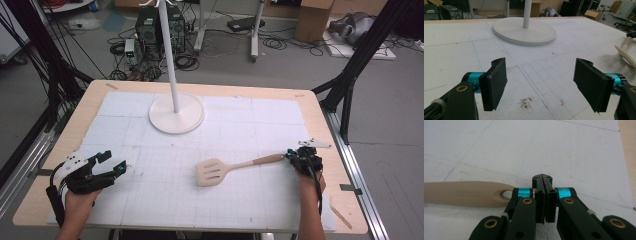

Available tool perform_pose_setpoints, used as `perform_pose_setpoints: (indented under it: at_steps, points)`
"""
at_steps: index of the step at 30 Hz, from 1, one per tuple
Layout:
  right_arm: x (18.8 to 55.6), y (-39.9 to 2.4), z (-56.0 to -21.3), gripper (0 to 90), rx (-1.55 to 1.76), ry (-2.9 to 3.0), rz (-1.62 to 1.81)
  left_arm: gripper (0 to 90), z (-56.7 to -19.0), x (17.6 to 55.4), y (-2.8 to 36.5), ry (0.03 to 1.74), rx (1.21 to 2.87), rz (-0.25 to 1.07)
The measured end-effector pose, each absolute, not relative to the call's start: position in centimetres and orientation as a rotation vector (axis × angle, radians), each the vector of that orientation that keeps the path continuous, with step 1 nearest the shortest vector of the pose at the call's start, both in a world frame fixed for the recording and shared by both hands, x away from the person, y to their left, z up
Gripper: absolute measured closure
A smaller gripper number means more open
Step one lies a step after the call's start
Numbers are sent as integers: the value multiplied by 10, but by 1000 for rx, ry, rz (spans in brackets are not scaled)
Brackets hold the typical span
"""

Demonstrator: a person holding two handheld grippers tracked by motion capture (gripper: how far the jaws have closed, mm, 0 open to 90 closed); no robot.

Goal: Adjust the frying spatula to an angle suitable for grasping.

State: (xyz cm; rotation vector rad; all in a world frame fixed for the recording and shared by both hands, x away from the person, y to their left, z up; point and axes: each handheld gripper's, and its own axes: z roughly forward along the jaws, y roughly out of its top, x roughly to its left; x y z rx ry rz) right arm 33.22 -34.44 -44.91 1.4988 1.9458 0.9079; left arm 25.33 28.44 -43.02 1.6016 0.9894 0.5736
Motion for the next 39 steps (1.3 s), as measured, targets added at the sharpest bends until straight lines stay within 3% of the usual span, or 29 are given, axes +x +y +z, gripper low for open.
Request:
perform_pose_setpoints:
  at_steps: [12,26,39]
  points:
    - [321,-319,-447,898,1514,1980,911,274,-430,254,287,989,1603,577]
    - [318,-236,-445,898,1463,2092,962,275,-430,255,293,1004,1589,595]
    - [315,-187,-443,896,1430,2155,976,276,-429,255,299,1015,1580,604]
